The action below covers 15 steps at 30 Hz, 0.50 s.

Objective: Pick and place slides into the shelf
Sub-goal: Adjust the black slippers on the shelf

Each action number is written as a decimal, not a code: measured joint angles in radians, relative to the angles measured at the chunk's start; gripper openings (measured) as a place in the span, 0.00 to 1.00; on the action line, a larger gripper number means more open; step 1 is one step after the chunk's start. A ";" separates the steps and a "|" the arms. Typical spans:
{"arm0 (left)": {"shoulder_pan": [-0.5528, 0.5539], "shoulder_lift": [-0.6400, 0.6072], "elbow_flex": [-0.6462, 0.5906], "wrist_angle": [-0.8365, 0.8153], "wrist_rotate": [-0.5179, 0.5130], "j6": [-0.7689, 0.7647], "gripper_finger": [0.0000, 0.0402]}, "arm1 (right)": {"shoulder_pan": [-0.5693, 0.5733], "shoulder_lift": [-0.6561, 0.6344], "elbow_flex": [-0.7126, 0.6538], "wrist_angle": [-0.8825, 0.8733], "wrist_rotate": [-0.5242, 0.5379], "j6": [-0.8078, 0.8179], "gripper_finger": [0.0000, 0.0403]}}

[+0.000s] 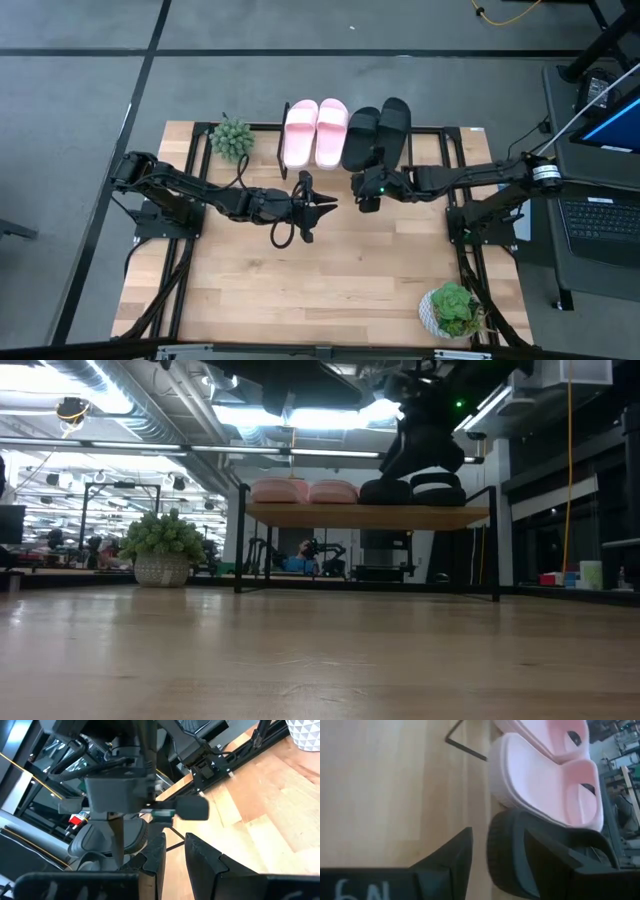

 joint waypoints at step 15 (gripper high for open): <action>0.000 0.000 0.000 0.001 0.000 0.001 0.16 | -0.081 0.013 0.001 0.004 -0.087 0.003 0.32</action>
